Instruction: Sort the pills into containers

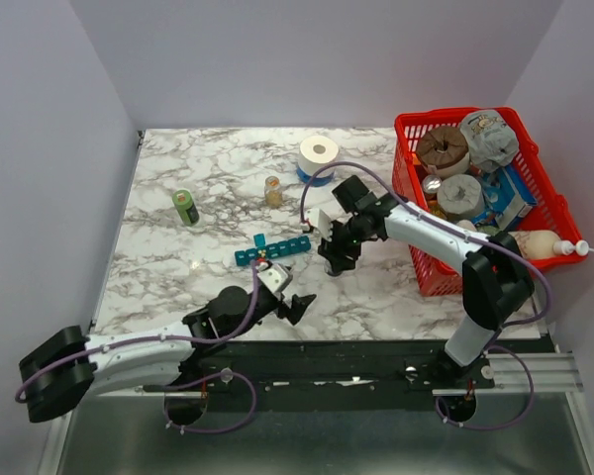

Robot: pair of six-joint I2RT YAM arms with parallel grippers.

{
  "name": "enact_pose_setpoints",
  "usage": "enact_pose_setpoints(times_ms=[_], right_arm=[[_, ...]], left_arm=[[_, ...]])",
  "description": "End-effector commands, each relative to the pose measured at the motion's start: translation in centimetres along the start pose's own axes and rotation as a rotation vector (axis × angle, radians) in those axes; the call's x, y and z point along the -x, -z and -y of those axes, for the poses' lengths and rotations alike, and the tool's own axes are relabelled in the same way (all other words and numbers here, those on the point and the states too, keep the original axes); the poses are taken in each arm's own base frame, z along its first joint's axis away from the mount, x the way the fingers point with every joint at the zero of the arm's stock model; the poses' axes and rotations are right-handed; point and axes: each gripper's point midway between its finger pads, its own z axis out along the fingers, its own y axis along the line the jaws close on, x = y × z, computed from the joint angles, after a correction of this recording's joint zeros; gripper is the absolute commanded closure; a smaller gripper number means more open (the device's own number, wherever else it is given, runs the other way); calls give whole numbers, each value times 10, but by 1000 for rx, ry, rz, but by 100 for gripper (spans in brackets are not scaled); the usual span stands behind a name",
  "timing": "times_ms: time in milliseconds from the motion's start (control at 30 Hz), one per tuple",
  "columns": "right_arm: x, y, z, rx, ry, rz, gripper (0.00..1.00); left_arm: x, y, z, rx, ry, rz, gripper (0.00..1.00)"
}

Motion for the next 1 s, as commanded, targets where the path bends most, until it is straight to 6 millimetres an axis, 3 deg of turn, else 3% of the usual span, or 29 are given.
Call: enact_pose_setpoints(times_ms=[0, 33, 100, 133, 200, 233, 300, 333, 467, 833, 967], right_arm=[[28, 29, -19, 60, -51, 85, 57], [31, 33, -21, 63, -57, 95, 57], [37, 40, -29, 94, -78, 115, 57], [42, 44, -30, 94, -78, 131, 57], [48, 50, -38, 124, -91, 157, 57], [51, 53, -39, 129, -93, 167, 57], [57, 57, -45, 154, -104, 189, 57], [59, 59, -46, 156, -103, 197, 57], [62, 62, -47, 156, -109, 215, 57], [70, 64, -51, 178, -124, 249, 57], [69, 65, -54, 188, -128, 249, 57]], left_arm=[[37, -19, -19, 130, -226, 170, 1], [26, -24, -19, 132, -249, 149, 1], [39, -32, -18, 144, -249, 208, 1], [28, -38, -19, 150, -282, 180, 1], [40, -45, -17, 161, -276, 237, 1], [30, -51, -15, 146, -292, 215, 1], [39, -60, -12, 150, -282, 257, 1], [33, -65, -10, 145, -283, 244, 1], [40, -79, -7, 158, -256, 267, 1], [25, -95, 2, 123, -222, 219, 2], [21, -102, 0, 137, -221, 194, 9]])
